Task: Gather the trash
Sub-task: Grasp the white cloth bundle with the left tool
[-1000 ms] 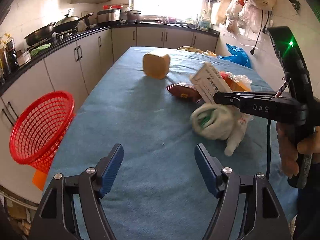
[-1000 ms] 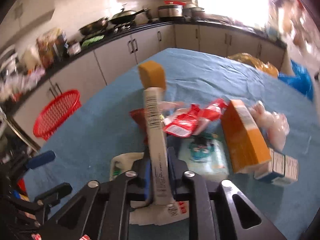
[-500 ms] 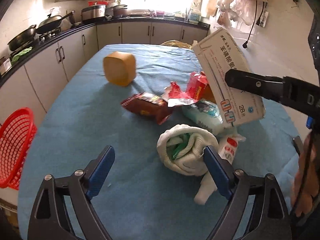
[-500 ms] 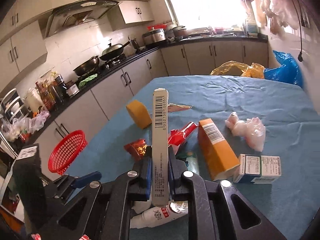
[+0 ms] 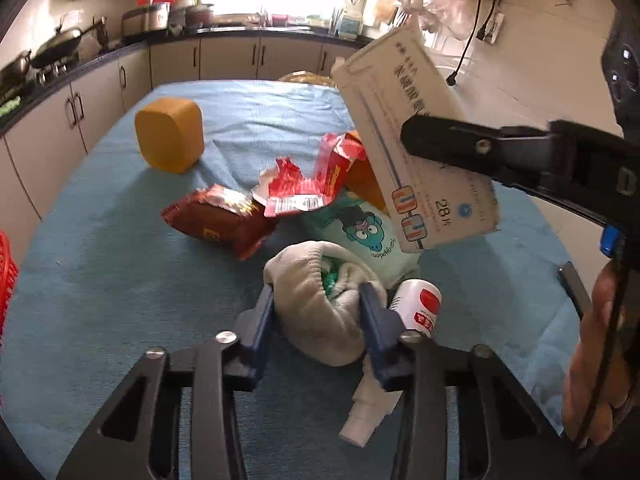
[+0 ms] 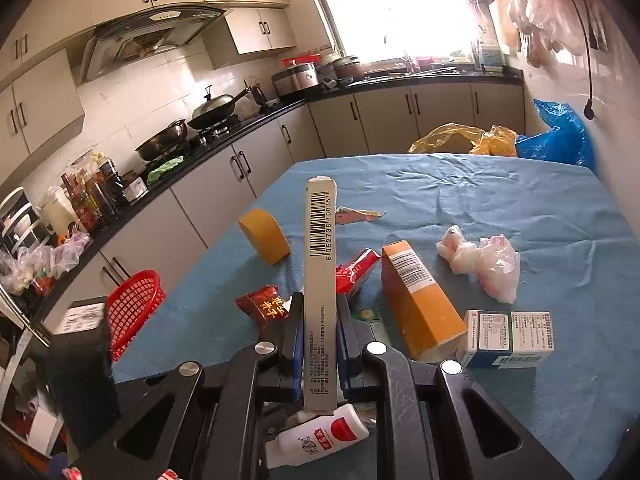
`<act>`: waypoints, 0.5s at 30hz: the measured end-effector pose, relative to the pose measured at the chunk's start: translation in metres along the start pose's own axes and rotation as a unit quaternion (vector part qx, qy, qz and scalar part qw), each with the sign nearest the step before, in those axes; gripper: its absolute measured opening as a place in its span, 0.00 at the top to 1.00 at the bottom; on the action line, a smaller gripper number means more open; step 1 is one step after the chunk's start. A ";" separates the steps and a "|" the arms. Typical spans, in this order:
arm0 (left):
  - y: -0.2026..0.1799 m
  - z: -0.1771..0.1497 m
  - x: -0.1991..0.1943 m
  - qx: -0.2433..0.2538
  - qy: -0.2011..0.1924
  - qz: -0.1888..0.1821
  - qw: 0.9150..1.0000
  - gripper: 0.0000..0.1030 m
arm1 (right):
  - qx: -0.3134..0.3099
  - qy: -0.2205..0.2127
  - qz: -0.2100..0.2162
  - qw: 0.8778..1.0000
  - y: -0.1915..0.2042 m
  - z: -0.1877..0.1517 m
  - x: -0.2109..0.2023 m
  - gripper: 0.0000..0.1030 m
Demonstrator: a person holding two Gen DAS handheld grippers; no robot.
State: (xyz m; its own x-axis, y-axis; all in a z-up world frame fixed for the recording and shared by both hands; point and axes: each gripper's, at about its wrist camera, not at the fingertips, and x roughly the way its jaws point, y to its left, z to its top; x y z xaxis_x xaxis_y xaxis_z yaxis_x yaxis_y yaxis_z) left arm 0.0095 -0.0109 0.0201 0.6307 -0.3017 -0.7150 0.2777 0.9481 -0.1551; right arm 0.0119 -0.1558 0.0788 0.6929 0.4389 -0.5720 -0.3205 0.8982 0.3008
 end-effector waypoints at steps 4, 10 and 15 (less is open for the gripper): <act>0.011 -0.001 -0.006 -0.022 -0.013 0.008 1.000 0.69 | -0.003 0.002 -0.004 1.000 0.000 -0.002 0.004 0.86; 0.032 -0.002 -0.040 -0.066 -0.101 0.117 0.986 0.69 | -0.019 0.001 0.006 1.000 0.011 -0.006 0.007 0.86; 0.041 -0.001 -0.053 -0.083 -0.138 0.188 0.969 0.69 | -0.050 0.001 0.015 0.999 0.027 -0.017 0.011 0.86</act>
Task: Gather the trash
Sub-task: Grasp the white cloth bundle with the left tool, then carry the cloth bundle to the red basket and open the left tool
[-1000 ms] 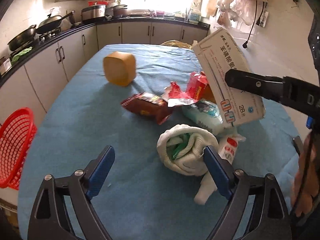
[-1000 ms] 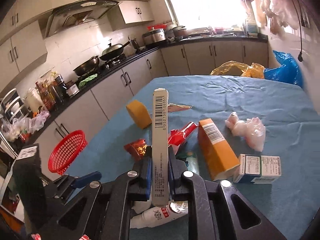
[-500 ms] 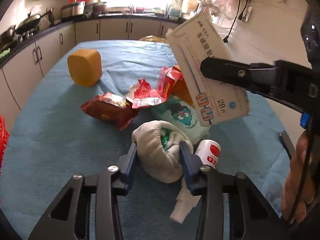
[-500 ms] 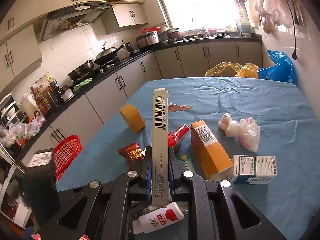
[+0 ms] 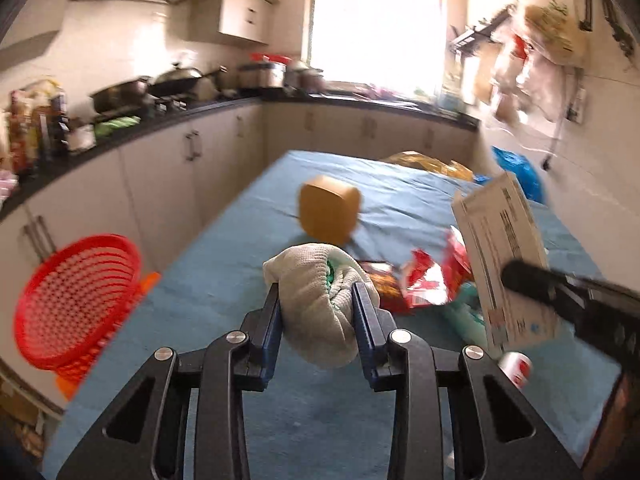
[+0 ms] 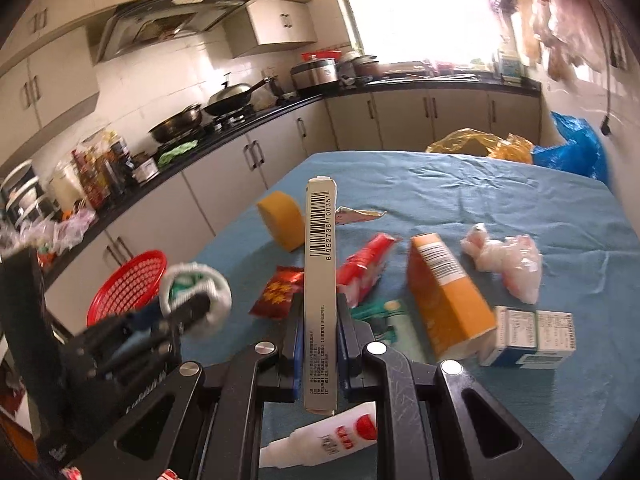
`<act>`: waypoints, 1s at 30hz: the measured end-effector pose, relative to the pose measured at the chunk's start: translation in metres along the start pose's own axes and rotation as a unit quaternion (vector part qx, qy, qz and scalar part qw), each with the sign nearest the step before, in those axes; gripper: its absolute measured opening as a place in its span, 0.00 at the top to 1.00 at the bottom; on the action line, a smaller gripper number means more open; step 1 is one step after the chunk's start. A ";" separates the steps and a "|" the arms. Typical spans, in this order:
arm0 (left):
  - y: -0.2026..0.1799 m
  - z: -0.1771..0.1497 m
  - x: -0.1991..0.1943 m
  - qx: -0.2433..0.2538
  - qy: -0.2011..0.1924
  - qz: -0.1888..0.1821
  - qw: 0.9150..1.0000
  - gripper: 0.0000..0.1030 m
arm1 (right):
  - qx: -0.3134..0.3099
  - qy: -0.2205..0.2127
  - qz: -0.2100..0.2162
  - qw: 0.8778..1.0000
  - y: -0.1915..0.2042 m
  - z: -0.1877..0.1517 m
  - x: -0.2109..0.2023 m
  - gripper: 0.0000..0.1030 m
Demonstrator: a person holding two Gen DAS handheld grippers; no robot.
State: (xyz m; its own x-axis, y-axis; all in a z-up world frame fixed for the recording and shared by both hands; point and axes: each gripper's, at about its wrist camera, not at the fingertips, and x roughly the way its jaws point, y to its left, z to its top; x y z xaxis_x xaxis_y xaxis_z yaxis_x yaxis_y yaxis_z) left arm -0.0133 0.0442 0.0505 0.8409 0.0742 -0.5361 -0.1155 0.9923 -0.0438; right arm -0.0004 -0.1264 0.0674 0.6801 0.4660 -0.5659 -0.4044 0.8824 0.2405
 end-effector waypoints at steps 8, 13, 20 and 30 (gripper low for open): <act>0.010 0.000 0.003 -0.015 0.010 0.021 1.000 0.69 | -0.018 -0.003 -0.012 1.000 0.006 -0.005 0.004 0.86; 0.008 0.000 0.002 -0.009 0.007 0.024 1.000 0.69 | -0.016 -0.002 -0.013 1.000 0.006 -0.004 0.005 0.86; 0.005 -0.001 0.000 -0.006 0.001 0.028 1.000 0.69 | -0.016 -0.008 -0.010 1.000 0.007 -0.005 0.003 0.86; 0.003 0.000 -0.001 0.000 -0.002 0.032 0.999 0.69 | -0.020 -0.011 -0.011 1.000 0.007 -0.007 0.002 0.86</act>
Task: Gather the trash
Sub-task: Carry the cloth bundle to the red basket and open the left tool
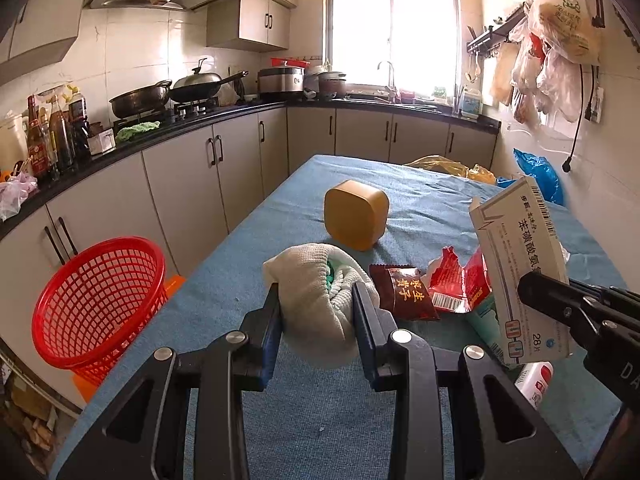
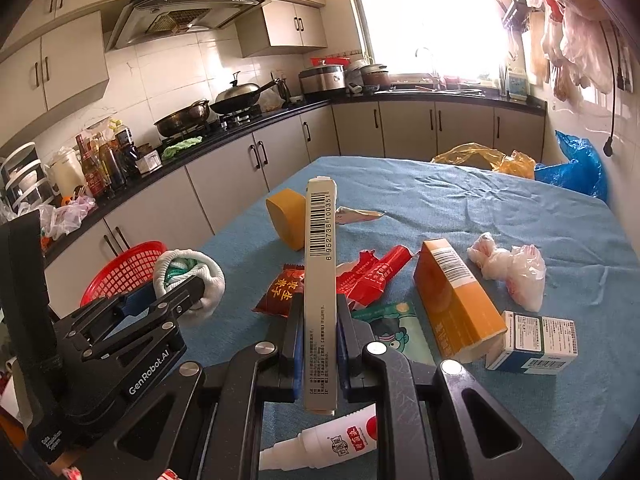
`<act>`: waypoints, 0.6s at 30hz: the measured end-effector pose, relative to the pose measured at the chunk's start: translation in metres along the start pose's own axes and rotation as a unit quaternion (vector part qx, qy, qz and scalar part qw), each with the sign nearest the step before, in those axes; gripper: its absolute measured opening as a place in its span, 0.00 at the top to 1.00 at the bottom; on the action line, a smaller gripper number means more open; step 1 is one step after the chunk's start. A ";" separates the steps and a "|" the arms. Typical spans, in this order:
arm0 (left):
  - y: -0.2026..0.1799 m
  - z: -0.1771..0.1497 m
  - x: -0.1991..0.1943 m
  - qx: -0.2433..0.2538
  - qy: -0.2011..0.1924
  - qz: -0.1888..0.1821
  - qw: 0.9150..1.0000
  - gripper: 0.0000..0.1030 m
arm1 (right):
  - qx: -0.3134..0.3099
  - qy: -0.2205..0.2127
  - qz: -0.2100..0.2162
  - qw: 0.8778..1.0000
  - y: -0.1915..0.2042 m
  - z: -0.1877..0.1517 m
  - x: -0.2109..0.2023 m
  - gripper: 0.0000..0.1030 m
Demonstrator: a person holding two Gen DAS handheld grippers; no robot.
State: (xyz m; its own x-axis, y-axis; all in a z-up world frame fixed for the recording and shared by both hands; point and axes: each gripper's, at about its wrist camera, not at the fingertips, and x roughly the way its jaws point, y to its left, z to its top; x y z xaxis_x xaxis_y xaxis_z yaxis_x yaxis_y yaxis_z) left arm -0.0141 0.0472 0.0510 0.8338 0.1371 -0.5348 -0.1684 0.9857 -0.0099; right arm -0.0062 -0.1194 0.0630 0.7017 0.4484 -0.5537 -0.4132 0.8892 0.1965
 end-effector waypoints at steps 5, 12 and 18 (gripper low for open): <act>0.001 0.001 0.000 0.001 -0.004 0.003 1.000 0.68 | -0.006 -0.002 0.000 1.000 0.003 -0.001 -0.001 0.86; 0.000 0.001 0.001 0.003 -0.003 0.006 1.000 0.68 | -0.007 -0.002 0.003 1.000 0.005 -0.001 -0.002 0.86; 0.000 0.001 0.002 0.001 -0.003 0.009 1.000 0.68 | -0.005 -0.004 0.008 1.000 0.004 0.000 -0.005 0.86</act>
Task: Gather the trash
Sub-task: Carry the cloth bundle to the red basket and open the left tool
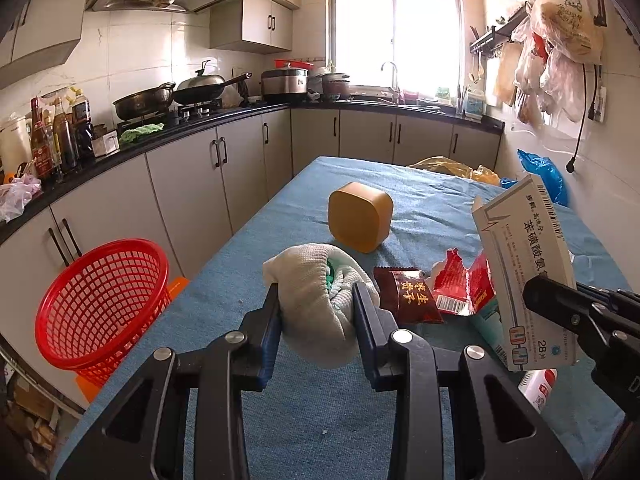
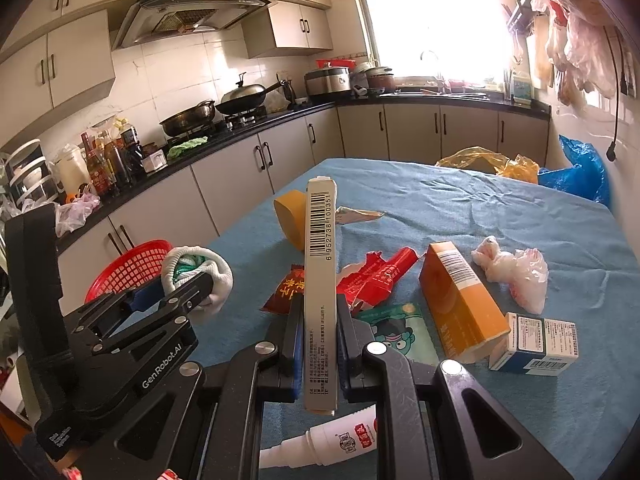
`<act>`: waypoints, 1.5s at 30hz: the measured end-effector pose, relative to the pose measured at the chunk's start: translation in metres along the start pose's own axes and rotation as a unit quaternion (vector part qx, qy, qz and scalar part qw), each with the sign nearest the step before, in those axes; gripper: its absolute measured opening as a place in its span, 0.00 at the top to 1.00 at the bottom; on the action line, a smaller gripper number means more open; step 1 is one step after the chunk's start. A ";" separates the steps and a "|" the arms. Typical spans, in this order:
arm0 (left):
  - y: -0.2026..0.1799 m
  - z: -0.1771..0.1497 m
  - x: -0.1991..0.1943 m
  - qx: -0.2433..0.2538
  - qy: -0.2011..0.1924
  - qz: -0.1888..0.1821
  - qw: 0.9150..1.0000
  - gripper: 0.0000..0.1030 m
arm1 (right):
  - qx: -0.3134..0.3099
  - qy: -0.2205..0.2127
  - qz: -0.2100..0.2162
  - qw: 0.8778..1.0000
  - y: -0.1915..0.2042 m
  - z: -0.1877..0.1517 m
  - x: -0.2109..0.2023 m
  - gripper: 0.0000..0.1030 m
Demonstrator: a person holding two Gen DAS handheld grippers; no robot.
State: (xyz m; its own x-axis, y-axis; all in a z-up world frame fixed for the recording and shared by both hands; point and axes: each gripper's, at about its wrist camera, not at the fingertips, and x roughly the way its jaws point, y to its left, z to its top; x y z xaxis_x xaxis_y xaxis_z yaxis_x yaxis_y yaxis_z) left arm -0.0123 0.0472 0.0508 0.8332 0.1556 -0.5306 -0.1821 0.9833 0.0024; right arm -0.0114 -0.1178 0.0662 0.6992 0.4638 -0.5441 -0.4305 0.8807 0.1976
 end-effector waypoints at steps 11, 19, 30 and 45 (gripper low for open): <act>0.003 0.001 -0.001 -0.003 -0.005 0.002 1.000 0.68 | -0.006 -0.014 0.000 1.000 0.001 0.001 -0.009 0.86; 0.006 -0.001 -0.011 -0.006 -0.002 -0.005 1.000 0.68 | 0.017 -0.023 0.003 1.000 -0.001 0.007 -0.015 0.86; 0.025 -0.008 -0.051 0.004 -0.015 -0.008 1.000 0.68 | 0.031 -0.034 0.026 0.999 0.023 -0.007 -0.045 0.86; 0.094 -0.009 -0.071 -0.033 -0.018 0.014 0.999 0.67 | -0.013 0.002 0.055 0.998 0.085 -0.003 -0.027 0.86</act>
State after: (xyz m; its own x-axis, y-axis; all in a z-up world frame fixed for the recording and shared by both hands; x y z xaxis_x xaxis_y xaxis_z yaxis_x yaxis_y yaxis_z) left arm -0.0929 0.1278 0.0813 0.8454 0.1866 -0.5005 -0.2380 0.9704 -0.0402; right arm -0.0687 -0.0552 0.0949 0.6454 0.5566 -0.5231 -0.5189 0.8221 0.2345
